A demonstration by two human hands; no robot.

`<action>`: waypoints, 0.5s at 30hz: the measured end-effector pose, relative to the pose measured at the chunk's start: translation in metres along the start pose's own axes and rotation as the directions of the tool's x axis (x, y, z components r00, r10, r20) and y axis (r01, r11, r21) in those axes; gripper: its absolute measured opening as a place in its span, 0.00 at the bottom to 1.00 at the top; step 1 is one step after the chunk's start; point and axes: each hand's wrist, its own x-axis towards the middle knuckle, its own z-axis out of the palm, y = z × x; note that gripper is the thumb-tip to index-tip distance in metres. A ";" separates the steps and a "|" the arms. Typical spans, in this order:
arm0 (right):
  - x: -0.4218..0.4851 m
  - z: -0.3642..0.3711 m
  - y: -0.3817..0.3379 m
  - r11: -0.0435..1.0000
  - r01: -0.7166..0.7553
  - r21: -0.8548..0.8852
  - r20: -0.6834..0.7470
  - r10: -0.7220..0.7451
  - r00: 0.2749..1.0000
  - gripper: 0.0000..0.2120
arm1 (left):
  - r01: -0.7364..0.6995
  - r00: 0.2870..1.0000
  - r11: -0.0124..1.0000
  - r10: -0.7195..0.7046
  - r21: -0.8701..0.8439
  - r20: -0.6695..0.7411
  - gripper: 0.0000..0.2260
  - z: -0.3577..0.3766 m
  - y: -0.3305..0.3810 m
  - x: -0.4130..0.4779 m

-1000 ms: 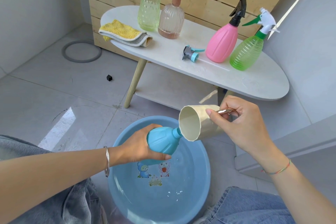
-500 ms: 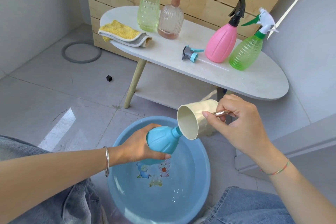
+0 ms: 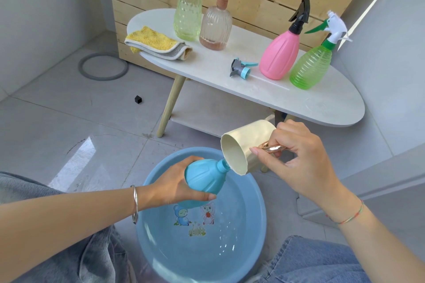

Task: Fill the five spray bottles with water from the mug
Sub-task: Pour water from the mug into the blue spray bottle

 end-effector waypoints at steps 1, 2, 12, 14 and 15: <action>0.000 0.000 0.000 1.000 0.010 -0.006 -0.001 -0.010 1.000 0.19 | 0.000 1.000 1.000 0.000 0.000 0.000 0.30 0.000 0.000 0.000; 0.000 0.000 -0.001 1.000 0.021 -0.012 -0.001 -0.021 1.000 0.19 | 0.001 1.000 1.000 -0.001 0.000 -0.001 0.30 0.000 0.000 0.000; 0.000 0.001 -0.002 0.999 0.041 -0.005 -0.007 -0.041 0.999 0.19 | 0.021 1.000 1.000 -0.021 -0.016 -0.011 0.31 -0.001 0.000 0.000; -0.001 0.002 -0.003 1.000 0.004 0.024 -0.010 -0.003 1.000 0.19 | 0.027 1.000 0.999 -0.027 -0.028 -0.011 0.30 -0.001 0.001 -0.001; -0.002 0.003 -0.003 0.998 -0.034 0.053 -0.015 0.035 0.999 0.20 | 0.028 0.999 0.999 -0.029 -0.034 -0.014 0.30 -0.001 0.002 -0.001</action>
